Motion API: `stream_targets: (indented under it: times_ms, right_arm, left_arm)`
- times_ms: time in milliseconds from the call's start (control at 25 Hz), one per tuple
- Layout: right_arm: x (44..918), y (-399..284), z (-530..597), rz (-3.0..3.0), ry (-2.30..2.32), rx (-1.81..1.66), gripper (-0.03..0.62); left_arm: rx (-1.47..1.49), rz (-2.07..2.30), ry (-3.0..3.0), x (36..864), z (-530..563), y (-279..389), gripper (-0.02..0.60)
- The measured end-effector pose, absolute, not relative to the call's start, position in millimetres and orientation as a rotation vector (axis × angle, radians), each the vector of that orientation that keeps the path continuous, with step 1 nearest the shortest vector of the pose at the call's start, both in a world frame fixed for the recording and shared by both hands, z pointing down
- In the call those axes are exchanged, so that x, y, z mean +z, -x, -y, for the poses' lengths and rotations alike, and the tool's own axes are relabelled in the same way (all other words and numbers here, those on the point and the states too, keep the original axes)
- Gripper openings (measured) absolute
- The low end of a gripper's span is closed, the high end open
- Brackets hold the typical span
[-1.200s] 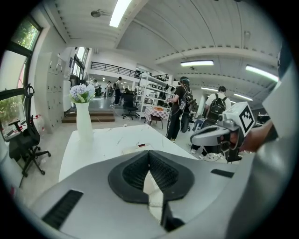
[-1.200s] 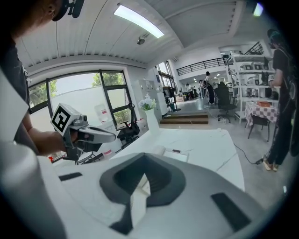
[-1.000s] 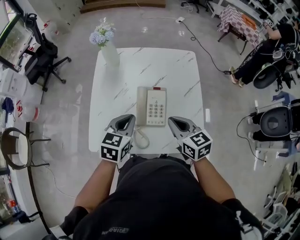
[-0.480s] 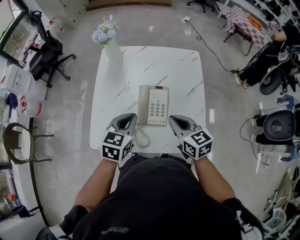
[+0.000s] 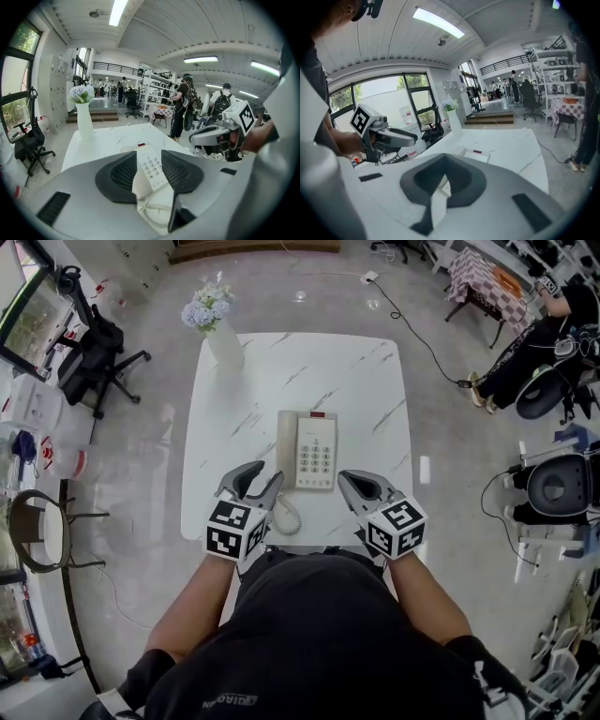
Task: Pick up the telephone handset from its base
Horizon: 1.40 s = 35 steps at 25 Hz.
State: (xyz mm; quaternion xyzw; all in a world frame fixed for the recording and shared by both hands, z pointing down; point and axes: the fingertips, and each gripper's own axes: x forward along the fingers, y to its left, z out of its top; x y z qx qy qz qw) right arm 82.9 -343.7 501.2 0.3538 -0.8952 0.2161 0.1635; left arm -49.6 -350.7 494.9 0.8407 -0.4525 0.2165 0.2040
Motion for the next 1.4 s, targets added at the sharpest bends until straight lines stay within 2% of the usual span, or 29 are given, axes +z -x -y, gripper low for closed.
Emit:
stream_targets:
  times_ms: [960,1400]
  right_arm:
    - [503.5,-95.9,347.2,2.561,-1.038,0.640,0.002]
    - [504.6,-106.4,349.8,2.577,-1.041,0.653,0.002]
  left_arm:
    - [0.618,1.311,-2.351,490.7,359.6,46.1,0.175]
    - [0.665,1.354,-2.232,517.7,374.4,44.4,0.176]
